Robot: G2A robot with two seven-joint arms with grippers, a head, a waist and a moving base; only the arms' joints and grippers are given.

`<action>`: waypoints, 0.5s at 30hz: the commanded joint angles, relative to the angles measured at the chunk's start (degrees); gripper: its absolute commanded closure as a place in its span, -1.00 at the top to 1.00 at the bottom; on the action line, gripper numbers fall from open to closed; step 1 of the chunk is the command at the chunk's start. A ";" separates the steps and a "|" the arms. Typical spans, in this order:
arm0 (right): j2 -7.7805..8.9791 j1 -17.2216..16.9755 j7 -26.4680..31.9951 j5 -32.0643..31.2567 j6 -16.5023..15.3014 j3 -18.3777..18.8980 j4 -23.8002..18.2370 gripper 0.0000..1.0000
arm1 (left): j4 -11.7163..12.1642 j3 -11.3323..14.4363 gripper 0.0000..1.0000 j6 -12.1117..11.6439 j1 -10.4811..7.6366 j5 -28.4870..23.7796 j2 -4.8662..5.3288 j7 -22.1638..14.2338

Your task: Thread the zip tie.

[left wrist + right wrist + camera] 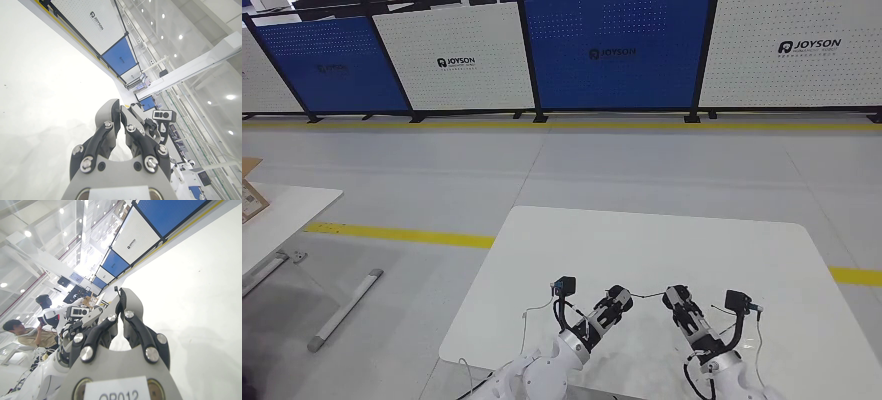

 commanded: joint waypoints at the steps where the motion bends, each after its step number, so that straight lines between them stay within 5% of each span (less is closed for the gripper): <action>1: -0.04 -0.34 0.11 0.10 -0.35 0.49 -0.14 -1.00 | 0.00 0.00 -1.00 0.00 0.00 0.00 0.00 0.00; 15: -1.23 0.50 1.27 -1.35 0.54 -0.07 0.73 -1.00 | 0.00 0.00 -1.00 0.00 0.00 0.00 0.00 0.00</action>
